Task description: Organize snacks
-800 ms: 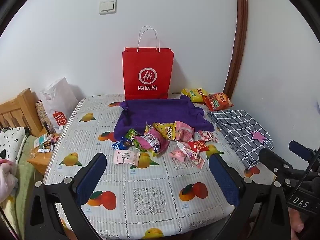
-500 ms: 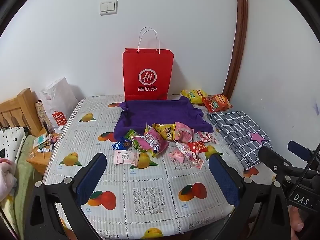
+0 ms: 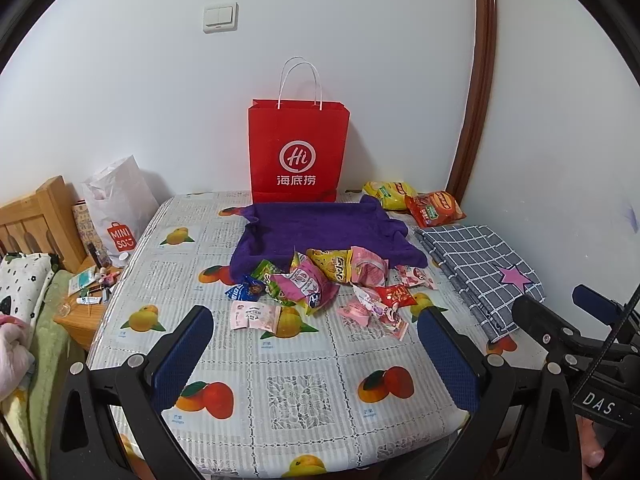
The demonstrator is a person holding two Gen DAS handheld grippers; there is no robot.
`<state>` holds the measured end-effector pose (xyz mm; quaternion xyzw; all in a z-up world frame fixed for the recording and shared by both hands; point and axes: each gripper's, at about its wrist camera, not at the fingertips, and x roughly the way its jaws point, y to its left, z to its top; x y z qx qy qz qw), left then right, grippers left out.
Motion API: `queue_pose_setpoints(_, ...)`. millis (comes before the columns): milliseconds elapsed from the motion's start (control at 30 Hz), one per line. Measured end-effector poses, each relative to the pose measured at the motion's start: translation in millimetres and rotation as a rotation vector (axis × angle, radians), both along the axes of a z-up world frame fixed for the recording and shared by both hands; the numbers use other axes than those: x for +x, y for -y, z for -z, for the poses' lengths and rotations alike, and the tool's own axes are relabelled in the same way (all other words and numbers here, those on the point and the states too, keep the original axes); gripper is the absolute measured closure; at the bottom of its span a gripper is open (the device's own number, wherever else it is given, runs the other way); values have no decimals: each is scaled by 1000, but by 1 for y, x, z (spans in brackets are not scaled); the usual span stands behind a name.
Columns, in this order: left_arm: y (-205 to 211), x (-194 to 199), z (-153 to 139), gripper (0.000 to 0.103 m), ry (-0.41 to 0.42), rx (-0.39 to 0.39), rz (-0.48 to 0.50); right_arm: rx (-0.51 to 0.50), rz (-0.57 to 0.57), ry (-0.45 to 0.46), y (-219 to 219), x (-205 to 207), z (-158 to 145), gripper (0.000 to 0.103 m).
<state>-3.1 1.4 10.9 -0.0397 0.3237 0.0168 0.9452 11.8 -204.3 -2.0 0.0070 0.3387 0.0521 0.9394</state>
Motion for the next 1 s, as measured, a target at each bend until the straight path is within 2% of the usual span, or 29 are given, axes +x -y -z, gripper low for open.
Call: queue_pose_setpoints(1000, -2, -1, 5, 0, 6, 0, -7, 22, 1, 16, 5, -8, 0, 0)
